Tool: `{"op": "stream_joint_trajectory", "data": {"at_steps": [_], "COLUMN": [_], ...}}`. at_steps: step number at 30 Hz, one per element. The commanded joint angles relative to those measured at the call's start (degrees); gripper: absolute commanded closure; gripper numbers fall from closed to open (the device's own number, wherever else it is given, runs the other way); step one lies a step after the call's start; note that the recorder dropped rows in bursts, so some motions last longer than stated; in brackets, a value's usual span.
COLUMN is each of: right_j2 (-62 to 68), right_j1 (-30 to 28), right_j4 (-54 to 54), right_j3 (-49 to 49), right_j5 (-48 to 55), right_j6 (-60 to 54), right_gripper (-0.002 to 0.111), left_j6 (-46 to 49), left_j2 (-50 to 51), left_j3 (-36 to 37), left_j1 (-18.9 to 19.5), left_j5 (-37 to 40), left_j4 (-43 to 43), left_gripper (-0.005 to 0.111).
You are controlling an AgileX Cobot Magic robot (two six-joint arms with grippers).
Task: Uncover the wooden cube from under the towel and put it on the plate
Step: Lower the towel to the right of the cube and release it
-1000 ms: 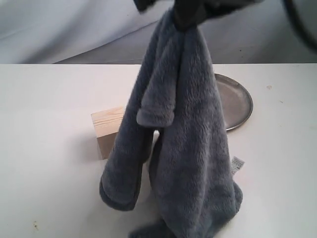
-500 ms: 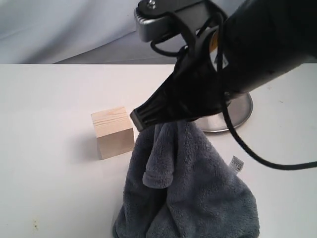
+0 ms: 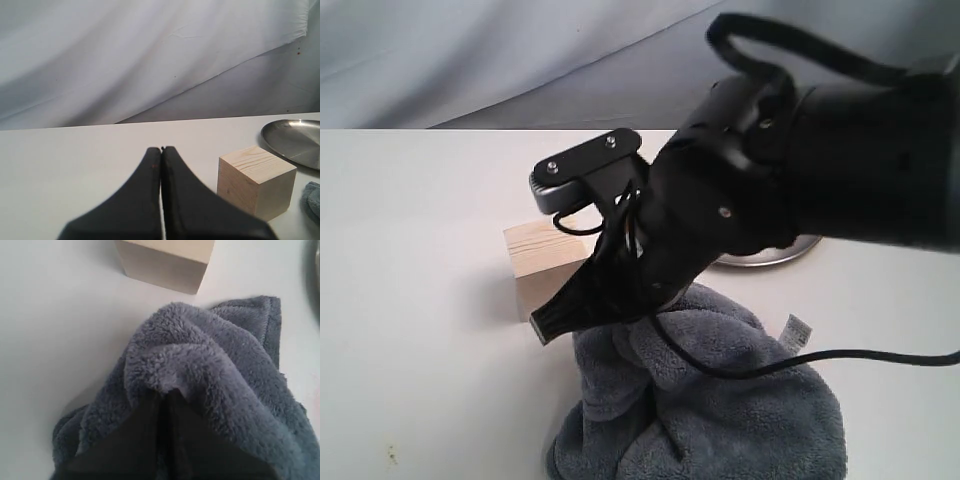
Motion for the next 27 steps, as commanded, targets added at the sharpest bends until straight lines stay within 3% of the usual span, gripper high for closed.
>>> {"op": "stream_joint_trajectory", "data": {"at_steps": [1, 12, 23, 25, 27], "right_j2": [5.08, 15.11, 16.73, 16.26, 15.45], "right_j1": [0.05, 0.05, 0.05, 0.05, 0.05], "right_j4": [1.05, 4.06, 8.06, 10.41, 10.68], "right_j3": [0.21, 0.21, 0.21, 0.21, 0.21], "right_j5": [-3.07, -7.55, -7.63, -7.66, -6.18], "right_j6": [-0.07, -1.36, -1.45, -3.42, -3.65], "right_gripper": [0.108, 0.108, 0.107, 0.094, 0.072], "left_j6": [-0.14, -0.14, -0.14, -0.14, -0.14], "left_j2": [-0.24, -0.24, -0.24, -0.24, -0.24], "left_j3": [0.25, 0.25, 0.25, 0.25, 0.25], "left_j1": [-0.28, -0.28, -0.28, -0.28, -0.28], "left_j5": [-0.12, -0.12, -0.12, -0.12, -0.12], "left_j4": [-0.1, -0.1, -0.1, -0.1, -0.1], "left_gripper": [0.107, 0.107, 0.107, 0.107, 0.107]}}
